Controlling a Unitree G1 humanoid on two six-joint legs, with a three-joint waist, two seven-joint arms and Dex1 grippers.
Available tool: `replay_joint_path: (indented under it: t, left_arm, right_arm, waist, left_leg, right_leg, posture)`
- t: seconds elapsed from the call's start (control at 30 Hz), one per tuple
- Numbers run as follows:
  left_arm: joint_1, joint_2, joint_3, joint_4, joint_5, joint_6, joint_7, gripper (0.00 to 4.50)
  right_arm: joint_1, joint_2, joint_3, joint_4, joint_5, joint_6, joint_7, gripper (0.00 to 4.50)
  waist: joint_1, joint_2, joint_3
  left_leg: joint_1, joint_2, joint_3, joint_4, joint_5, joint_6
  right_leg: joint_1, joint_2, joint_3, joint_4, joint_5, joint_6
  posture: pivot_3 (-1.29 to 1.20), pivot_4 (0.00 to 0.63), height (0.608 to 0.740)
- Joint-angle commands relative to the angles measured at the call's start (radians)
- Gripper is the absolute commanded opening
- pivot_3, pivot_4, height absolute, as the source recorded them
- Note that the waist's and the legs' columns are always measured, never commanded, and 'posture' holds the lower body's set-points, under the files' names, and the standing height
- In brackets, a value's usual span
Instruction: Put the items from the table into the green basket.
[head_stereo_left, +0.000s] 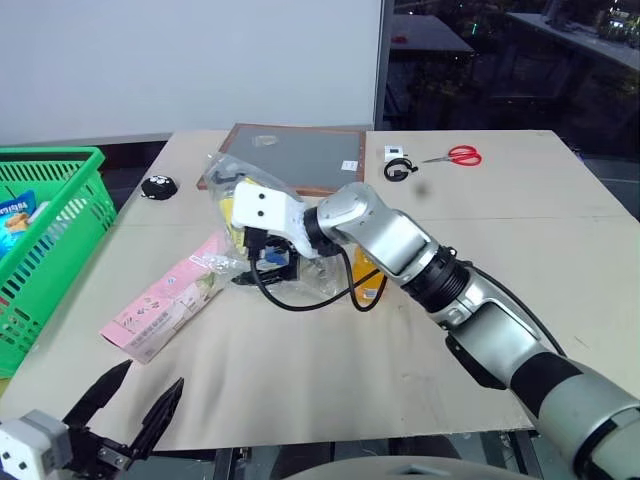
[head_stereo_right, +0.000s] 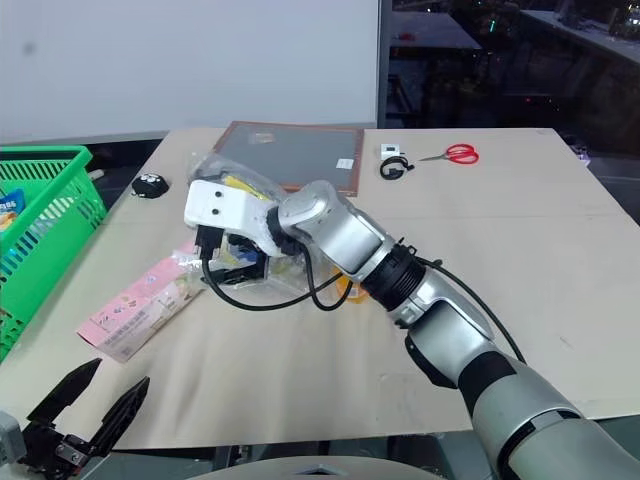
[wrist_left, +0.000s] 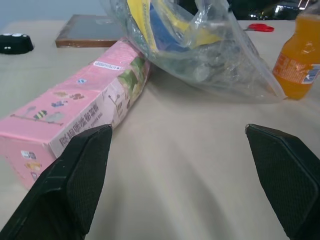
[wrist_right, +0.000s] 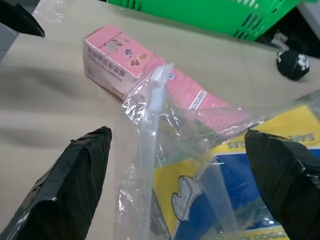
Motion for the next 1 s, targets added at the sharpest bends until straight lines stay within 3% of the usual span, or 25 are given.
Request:
replay_joint_path:
  t: [0.03, 0.13, 0.37, 0.63, 1.0]
  left_arm:
    - [0.002, 0.007, 0.031, -0.026, -0.024, -0.007, -0.009, 4.41]
    - [0.002, 0.010, 0.037, -0.024, -0.031, -0.007, -0.015, 4.50]
    - [0.004, 0.005, 0.056, -0.039, -0.062, -0.015, -0.033, 4.50]
    - [-0.011, 0.008, 0.066, -0.044, -0.090, -0.005, -0.038, 4.50]
    - [-0.128, 0.037, 0.060, -0.125, -0.174, 0.065, 0.052, 4.50]
  right_arm:
    - [-0.025, 0.011, -0.006, -0.010, -0.016, 0.006, -0.007, 4.50]
    - [-0.022, 0.023, -0.003, 0.001, -0.027, 0.009, -0.012, 3.39]
    - [-0.016, 0.041, -0.005, 0.014, -0.046, 0.008, -0.003, 0.14]
    - [-0.035, 0.067, -0.090, 0.007, 0.011, 0.069, -0.006, 0.07]
    - [-0.333, 0.074, -0.469, 0.141, 0.196, 0.147, -0.125, 0.07]
  waist:
    - [0.000, 0.000, 0.000]
    - [0.000, 0.000, 0.001]
    - [0.000, -0.001, 0.003]
    - [0.000, -0.004, 0.008]
    - [0.000, -0.005, 0.012]
  left_leg:
    - [0.000, 0.000, 0.000, 0.000, 0.000, 0.000]
    - [0.000, 0.000, 0.000, 0.000, 0.000, 0.000]
    - [0.000, 0.001, 0.000, 0.000, 0.000, 0.000]
    - [0.000, 0.002, 0.000, 0.000, 0.000, 0.000]
    - [-0.002, 0.006, -0.005, 0.000, -0.001, -0.002]
  right_leg:
    - [0.000, 0.000, 0.000, 0.000, 0.000, 0.000]
    - [0.000, 0.000, 0.000, 0.000, 0.000, 0.000]
    - [0.000, 0.000, -0.001, 0.000, 0.000, 0.000]
    - [0.000, 0.000, -0.003, 0.000, 0.000, -0.001]
    - [-0.001, -0.001, -0.015, 0.000, 0.000, -0.002]
  posture:
    - [0.26, 0.022, 0.740]
    - [0.26, 0.024, 0.740]
    - [0.26, 0.026, 0.740]
    - [0.26, 0.025, 0.740]
    - [0.24, 0.016, 0.740]
